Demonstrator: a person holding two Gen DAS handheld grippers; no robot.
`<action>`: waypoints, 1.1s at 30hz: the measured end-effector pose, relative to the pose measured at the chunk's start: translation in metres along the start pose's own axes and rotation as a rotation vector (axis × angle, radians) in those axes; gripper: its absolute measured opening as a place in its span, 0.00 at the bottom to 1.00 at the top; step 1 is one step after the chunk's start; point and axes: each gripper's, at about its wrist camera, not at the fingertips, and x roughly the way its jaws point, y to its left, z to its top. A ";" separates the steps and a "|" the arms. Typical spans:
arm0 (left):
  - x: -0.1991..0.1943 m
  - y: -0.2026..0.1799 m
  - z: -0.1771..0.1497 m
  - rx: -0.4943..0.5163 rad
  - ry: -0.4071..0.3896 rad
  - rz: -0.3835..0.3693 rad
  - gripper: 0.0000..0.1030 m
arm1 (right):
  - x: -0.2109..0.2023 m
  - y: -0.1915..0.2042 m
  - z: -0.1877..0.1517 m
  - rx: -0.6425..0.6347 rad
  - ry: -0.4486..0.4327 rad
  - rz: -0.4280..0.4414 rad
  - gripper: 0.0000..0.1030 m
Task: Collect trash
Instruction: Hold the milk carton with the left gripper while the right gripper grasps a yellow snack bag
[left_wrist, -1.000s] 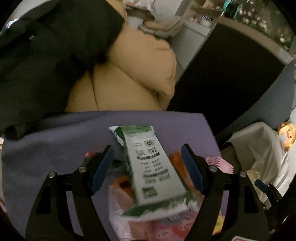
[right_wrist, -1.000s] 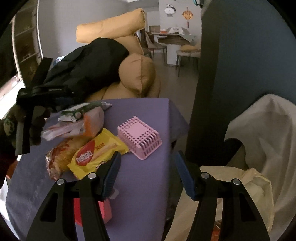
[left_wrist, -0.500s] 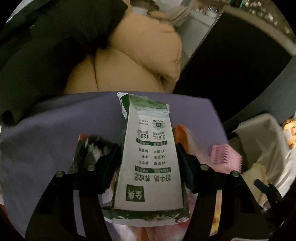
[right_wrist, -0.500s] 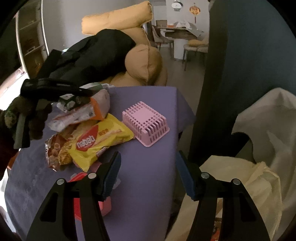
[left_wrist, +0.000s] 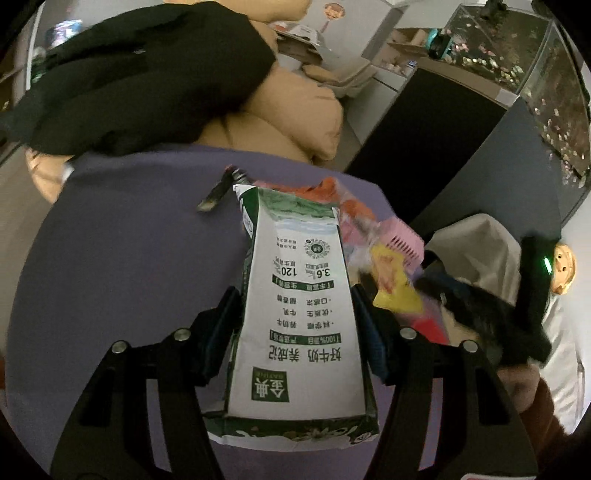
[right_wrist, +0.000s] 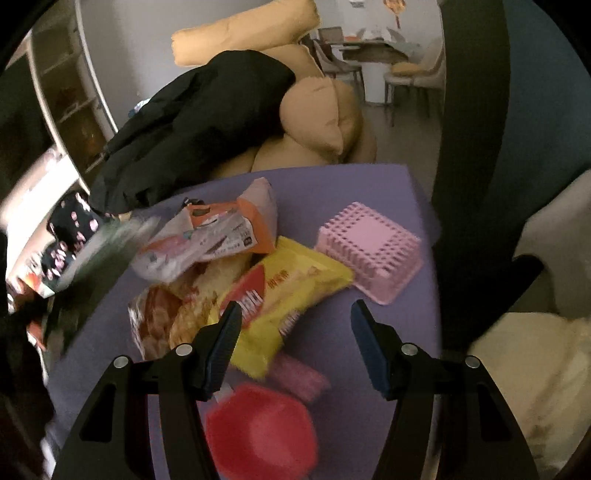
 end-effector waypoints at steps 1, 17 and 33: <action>-0.005 0.002 -0.006 -0.008 -0.009 -0.001 0.56 | 0.006 0.000 0.002 0.019 0.010 0.014 0.55; -0.030 0.017 -0.064 -0.070 0.007 -0.004 0.56 | 0.011 0.009 0.007 -0.028 0.066 0.011 0.17; -0.014 0.011 -0.078 -0.063 0.089 0.004 0.58 | -0.034 0.013 -0.011 -0.100 -0.027 0.017 0.16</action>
